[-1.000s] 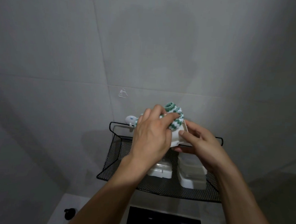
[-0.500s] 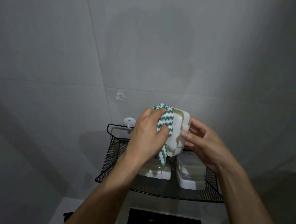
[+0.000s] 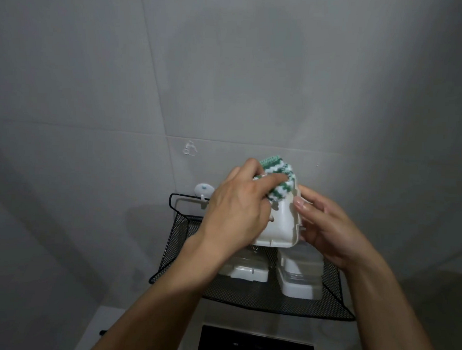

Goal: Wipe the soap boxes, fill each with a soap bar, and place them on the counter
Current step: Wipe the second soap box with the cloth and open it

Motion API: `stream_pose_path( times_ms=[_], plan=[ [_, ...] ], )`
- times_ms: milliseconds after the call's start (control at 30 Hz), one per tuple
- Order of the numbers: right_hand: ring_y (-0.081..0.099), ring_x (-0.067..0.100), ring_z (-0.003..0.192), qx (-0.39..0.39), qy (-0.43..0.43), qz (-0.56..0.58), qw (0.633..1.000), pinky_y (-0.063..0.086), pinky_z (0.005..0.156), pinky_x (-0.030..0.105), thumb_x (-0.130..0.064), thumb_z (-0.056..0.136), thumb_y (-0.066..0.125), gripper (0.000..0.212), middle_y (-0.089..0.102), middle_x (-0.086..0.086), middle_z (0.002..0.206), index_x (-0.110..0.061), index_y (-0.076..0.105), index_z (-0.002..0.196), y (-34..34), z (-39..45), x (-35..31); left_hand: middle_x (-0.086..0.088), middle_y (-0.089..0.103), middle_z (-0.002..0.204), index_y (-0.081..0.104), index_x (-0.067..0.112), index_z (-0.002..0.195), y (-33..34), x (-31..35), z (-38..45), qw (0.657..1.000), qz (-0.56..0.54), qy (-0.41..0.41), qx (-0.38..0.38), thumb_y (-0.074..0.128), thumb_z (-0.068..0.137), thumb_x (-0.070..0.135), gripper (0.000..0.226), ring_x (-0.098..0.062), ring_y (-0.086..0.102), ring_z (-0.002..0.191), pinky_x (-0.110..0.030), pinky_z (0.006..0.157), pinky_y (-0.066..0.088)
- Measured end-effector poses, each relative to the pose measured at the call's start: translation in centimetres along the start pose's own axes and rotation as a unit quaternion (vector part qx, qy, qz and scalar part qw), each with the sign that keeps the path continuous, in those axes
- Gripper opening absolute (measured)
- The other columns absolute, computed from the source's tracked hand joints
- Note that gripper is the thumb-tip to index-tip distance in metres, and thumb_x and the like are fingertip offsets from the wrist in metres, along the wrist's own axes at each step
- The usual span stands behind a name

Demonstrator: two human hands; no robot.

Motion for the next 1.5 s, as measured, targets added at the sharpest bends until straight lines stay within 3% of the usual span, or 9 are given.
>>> stream_pose_path(
  times_ms=[300, 433, 633, 833, 967, 1100, 1300, 1400, 1500],
  plan=[
    [0.074, 0.023, 0.098, 0.029, -0.009, 0.003, 1.000, 0.061, 0.068, 0.034, -0.041, 0.076, 0.080, 0.048, 0.073, 0.009, 0.117, -0.030, 0.070, 0.122, -0.7, -0.1, -0.2, 0.002, 0.046, 0.093, 0.062, 0.019, 0.128, -0.4, -1.8, -0.3, 0.997, 0.038, -0.070, 0.020, 0.057, 0.085, 0.016, 0.044, -0.017, 0.049, 0.075, -0.031, 0.063, 0.044],
    [0.073, 0.026, 0.098, 0.025, 0.021, 0.000, 0.999, 0.061, 0.068, 0.035, -0.032, 0.083, 0.070, 0.050, 0.071, 0.014, 0.121, -0.024, 0.063, 0.132, -0.6, 0.1, 0.2, 0.002, 0.047, 0.098, 0.061, 0.024, 0.130, 0.0, -0.9, 0.1, 0.999, 0.036, -0.025, -0.003, 0.054, 0.088, 0.012, 0.044, -0.011, 0.040, 0.077, -0.028, 0.061, 0.036],
    [0.070, 0.026, 0.102, 0.017, 0.033, -0.012, 0.999, 0.060, 0.071, 0.037, -0.025, 0.093, 0.063, 0.043, 0.067, 0.015, 0.128, -0.023, 0.060, 0.136, -0.4, 0.2, 0.3, 0.001, 0.047, 0.106, 0.059, 0.030, 0.131, 0.6, 0.0, 0.1, 0.999, 0.027, 0.012, -0.024, 0.053, 0.086, 0.011, 0.049, -0.019, 0.052, 0.097, -0.028, 0.069, 0.040],
    [0.072, 0.029, 0.093, 0.045, 0.021, 0.018, 0.999, 0.061, 0.070, 0.039, -0.023, 0.076, 0.076, 0.061, 0.071, 0.019, 0.118, -0.015, 0.056, 0.133, -1.3, -0.1, -0.2, 0.003, 0.045, 0.104, 0.054, 0.021, 0.140, 0.8, -1.5, 0.0, 0.998, -0.029, -0.047, 0.003, 0.058, 0.094, 0.022, 0.046, -0.011, 0.050, 0.087, -0.022, 0.072, 0.038],
    [0.070, 0.030, 0.106, 0.015, -0.001, 0.031, 0.999, 0.060, 0.084, 0.044, -0.019, 0.074, 0.082, 0.056, 0.069, 0.018, 0.123, -0.010, 0.063, 0.126, -0.6, -0.4, -0.1, -0.003, 0.050, 0.103, 0.057, 0.012, 0.137, 0.3, -2.8, 0.1, 0.994, -0.047, -0.088, 0.035, 0.061, 0.094, 0.021, 0.044, -0.021, 0.055, 0.092, -0.028, 0.079, 0.040],
    [0.068, 0.031, 0.113, 0.027, -0.014, 0.019, 0.999, 0.059, 0.084, 0.042, -0.019, 0.071, 0.085, 0.063, 0.068, 0.016, 0.126, -0.013, 0.064, 0.130, -0.4, -0.4, -0.2, -0.007, 0.056, 0.107, 0.059, 0.010, 0.135, 0.3, -3.0, 0.1, 0.992, -0.051, -0.104, 0.044, 0.060, 0.094, 0.023, 0.043, -0.022, 0.058, 0.096, -0.025, 0.081, 0.040],
    [0.074, 0.012, 0.082, 0.068, -0.018, 0.041, 0.997, 0.060, 0.072, 0.032, -0.024, 0.084, 0.069, 0.035, 0.077, 0.002, 0.097, -0.016, 0.072, 0.118, -0.9, 0.0, -0.2, -0.007, 0.058, 0.104, 0.061, 0.010, 0.133, 0.3, -2.8, -0.1, 0.992, -0.062, -0.103, 0.043, 0.061, 0.094, 0.021, 0.041, -0.023, 0.059, 0.092, -0.029, 0.082, 0.045],
    [0.073, 0.019, 0.087, 0.107, -0.014, 0.033, 0.994, 0.060, 0.067, 0.032, -0.030, 0.082, 0.068, 0.029, 0.076, 0.008, 0.101, -0.020, 0.078, 0.107, -1.5, 0.1, -0.1, -0.002, 0.053, 0.100, 0.061, 0.014, 0.134, 0.2, -2.4, -0.1, 0.993, -0.068, -0.093, 0.035, 0.058, 0.095, 0.020, 0.039, -0.020, 0.057, 0.085, -0.036, 0.078, 0.049],
    [0.072, 0.027, 0.096, 0.114, -0.002, 0.026, 0.993, 0.062, 0.078, 0.045, -0.033, 0.081, 0.067, 0.033, 0.074, 0.017, 0.112, -0.017, 0.078, 0.108, -1.5, 0.3, 0.1, 0.002, 0.051, 0.102, 0.062, 0.018, 0.132, 0.3, -1.2, 0.0, 0.996, -0.070, -0.060, 0.012, 0.056, 0.095, 0.017, 0.037, -0.020, 0.059, 0.086, -0.036, 0.076, 0.051]
  ],
)
Point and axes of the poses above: each hand's wrist, its own z-axis towards the middle knuckle, its own y-axis out of the palm, x = y × z, the point moved 9 cm from there along z, towards the middle knuckle
